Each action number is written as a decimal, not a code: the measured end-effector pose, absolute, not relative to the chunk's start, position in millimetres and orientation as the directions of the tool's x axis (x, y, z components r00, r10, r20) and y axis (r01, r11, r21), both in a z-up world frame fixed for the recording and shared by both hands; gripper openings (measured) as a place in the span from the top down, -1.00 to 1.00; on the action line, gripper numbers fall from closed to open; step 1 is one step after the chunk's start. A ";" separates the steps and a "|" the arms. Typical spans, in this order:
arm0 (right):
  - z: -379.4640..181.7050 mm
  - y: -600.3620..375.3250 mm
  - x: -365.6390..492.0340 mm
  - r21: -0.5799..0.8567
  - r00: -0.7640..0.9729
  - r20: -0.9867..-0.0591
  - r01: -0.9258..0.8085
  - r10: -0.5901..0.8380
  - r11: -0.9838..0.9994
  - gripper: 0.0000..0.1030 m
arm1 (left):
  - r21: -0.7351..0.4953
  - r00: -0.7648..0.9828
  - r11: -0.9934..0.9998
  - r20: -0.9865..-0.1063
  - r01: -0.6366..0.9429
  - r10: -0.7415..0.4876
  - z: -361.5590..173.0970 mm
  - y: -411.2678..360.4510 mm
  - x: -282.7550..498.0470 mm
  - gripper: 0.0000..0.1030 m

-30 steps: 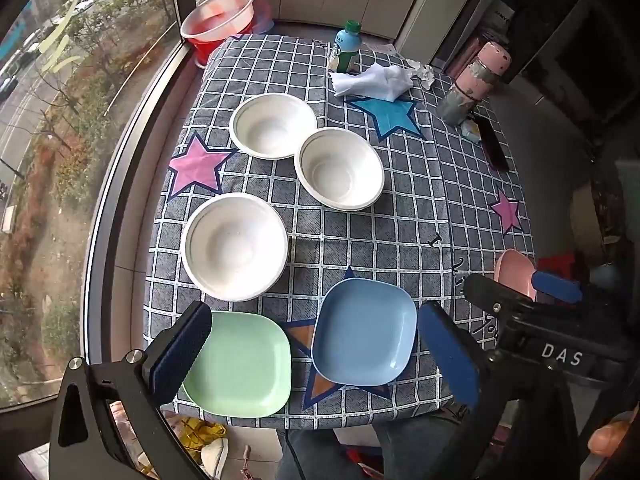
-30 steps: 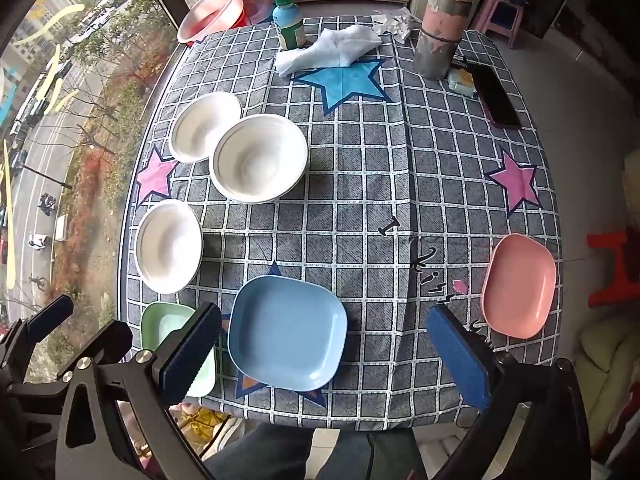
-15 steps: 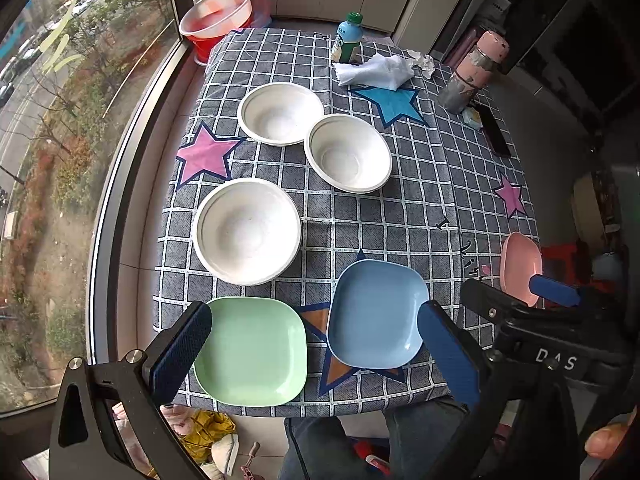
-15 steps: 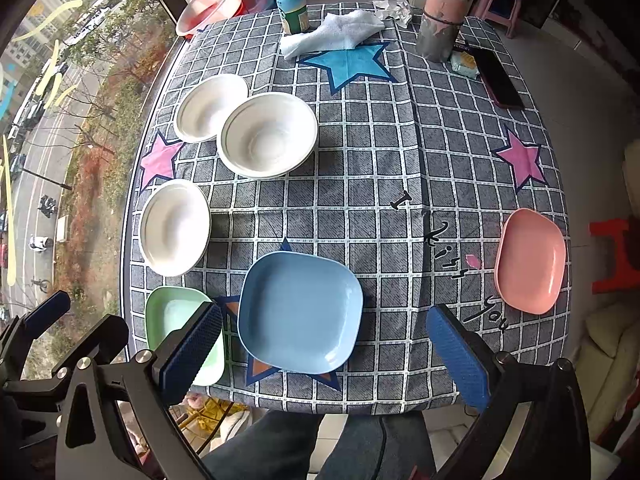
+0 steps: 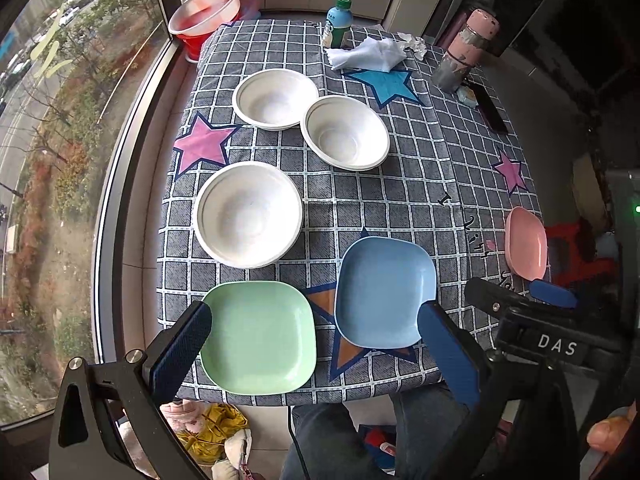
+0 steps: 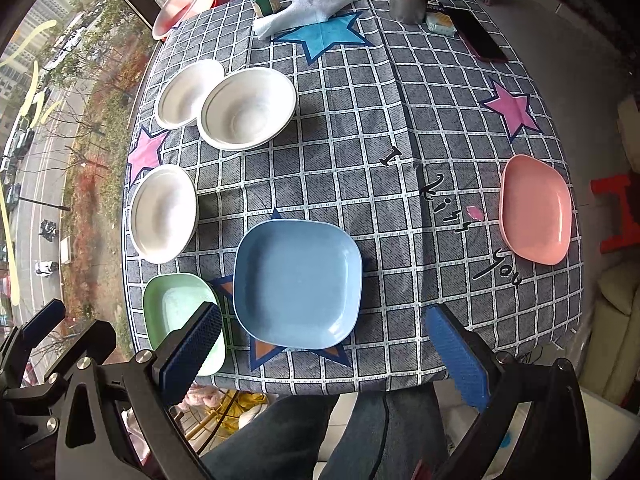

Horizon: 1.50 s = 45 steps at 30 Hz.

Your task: Organize plates and bowls

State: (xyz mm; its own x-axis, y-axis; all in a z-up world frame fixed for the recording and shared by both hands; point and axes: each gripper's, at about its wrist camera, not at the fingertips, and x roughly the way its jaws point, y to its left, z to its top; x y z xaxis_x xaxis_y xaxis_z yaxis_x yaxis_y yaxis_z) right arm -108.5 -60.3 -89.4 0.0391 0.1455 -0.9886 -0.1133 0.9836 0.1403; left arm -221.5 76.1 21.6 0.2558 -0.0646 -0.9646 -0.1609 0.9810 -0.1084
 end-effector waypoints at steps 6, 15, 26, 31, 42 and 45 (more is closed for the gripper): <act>-91.5 -61.3 -108.0 0.143 0.054 -0.987 -0.110 0.150 0.984 -1.00 | -0.105 0.257 0.980 -0.965 -0.168 -0.059 21.7 77.2 -221.4 -1.00; -92.1 -59.7 -101.5 0.141 0.048 -0.988 -0.136 0.149 0.981 -1.00 | -0.106 0.254 0.976 -0.966 -0.189 -0.056 19.7 77.1 -217.8 -1.00; -97.7 -68.1 -89.6 0.139 0.025 -0.989 -0.161 0.145 0.977 -1.00 | -0.110 0.229 0.974 -0.971 -0.199 -0.063 12.2 64.3 -203.9 -1.00; -103.9 -81.5 -85.0 0.137 0.008 -0.990 -0.135 0.139 0.981 -1.00 | -0.111 0.209 0.978 -0.975 -0.175 -0.073 6.5 51.9 -195.9 -1.00; -116.2 -102.1 -82.5 0.131 -0.029 -0.991 -0.080 0.129 0.988 -1.00 | -0.106 0.181 0.983 -0.980 -0.148 -0.078 -3.5 42.2 -190.5 -1.00; -120.4 -102.7 -86.3 0.131 -0.032 -0.991 -0.074 0.129 0.989 -1.00 | -0.090 0.170 0.984 -0.983 -0.151 -0.064 -10.8 47.5 -191.9 -1.00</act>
State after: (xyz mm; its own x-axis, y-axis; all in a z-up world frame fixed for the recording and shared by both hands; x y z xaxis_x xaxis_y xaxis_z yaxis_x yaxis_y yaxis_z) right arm -86.3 -102.7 -120.4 -0.0320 0.1289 -0.9911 -0.0736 0.9887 0.1309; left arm -191.9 47.5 -10.8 0.1701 -0.0639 -0.9834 -0.1511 0.9844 -0.0901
